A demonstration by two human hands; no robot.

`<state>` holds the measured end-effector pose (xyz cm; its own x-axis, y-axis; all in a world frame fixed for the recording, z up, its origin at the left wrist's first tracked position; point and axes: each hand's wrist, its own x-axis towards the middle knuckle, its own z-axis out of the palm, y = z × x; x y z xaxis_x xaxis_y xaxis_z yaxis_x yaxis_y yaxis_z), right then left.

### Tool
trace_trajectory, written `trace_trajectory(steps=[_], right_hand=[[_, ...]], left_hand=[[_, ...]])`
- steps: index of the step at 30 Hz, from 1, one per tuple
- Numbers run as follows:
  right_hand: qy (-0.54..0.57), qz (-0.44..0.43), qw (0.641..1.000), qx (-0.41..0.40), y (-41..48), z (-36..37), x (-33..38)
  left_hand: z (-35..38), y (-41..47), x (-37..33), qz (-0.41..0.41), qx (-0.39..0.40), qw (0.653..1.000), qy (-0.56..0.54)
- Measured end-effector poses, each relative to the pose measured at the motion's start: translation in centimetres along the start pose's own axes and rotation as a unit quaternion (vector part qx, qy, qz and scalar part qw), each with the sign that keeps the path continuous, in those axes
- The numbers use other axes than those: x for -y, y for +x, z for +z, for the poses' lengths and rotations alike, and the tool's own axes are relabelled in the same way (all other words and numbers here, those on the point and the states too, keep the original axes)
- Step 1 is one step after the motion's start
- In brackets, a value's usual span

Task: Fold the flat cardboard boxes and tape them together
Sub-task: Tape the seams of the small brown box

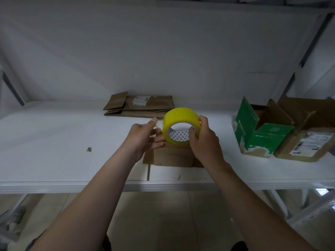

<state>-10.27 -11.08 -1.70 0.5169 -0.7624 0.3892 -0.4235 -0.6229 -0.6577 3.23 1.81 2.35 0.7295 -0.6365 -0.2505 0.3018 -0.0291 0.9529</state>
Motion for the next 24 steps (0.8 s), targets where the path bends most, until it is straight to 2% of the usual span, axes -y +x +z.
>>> trace_trajectory(steps=[4,10,16,21,24], right_hand=[[-0.013,-0.007,1.0,0.009,0.1,-0.2,0.4],[-0.04,-0.008,0.999,0.014,0.8,-0.6,1.2],[-0.128,-0.05,0.99,-0.028,0.2,-1.9,2.5],[-0.012,0.061,0.998,-0.005,0.8,-0.3,1.7],[-0.044,0.05,0.998,0.013,0.8,-0.3,1.9]], left_hand=[[0.0,0.5,-0.2,0.068,-0.044,0.996,0.03],[-0.6,1.2,-0.2,0.108,-0.088,0.99,0.037],[-1.5,2.1,0.2,0.082,-0.082,0.993,-0.014],[-2.0,2.9,1.8,0.028,-0.088,0.996,-0.014],[-2.5,3.3,2.1,0.04,-0.091,0.995,0.004]])
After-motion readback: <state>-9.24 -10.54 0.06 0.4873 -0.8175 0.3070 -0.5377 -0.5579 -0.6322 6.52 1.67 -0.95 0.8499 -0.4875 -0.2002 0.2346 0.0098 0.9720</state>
